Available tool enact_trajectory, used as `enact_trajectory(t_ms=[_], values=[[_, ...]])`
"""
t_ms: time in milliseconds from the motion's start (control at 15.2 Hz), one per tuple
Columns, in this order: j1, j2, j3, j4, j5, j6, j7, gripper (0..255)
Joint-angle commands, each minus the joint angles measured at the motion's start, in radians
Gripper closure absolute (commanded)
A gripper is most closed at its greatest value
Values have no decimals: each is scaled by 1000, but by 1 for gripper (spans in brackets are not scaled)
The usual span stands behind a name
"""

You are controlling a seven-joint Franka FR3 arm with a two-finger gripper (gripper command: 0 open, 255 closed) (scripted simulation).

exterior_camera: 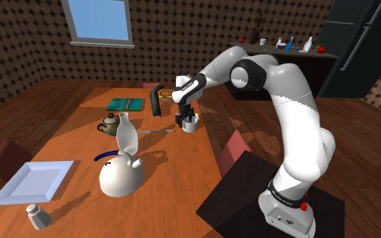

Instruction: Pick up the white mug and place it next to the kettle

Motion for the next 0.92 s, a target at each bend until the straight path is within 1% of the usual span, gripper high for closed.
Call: enact_trajectory(t_ms=[0, 528, 594, 858], values=[[-3, 21, 0, -2, 1, 24, -2, 0], [-3, 21, 0, -2, 1, 24, -2, 0], [-3, 21, 0, -2, 1, 24, -2, 255], [-3, 21, 0, -2, 1, 24, -2, 255]])
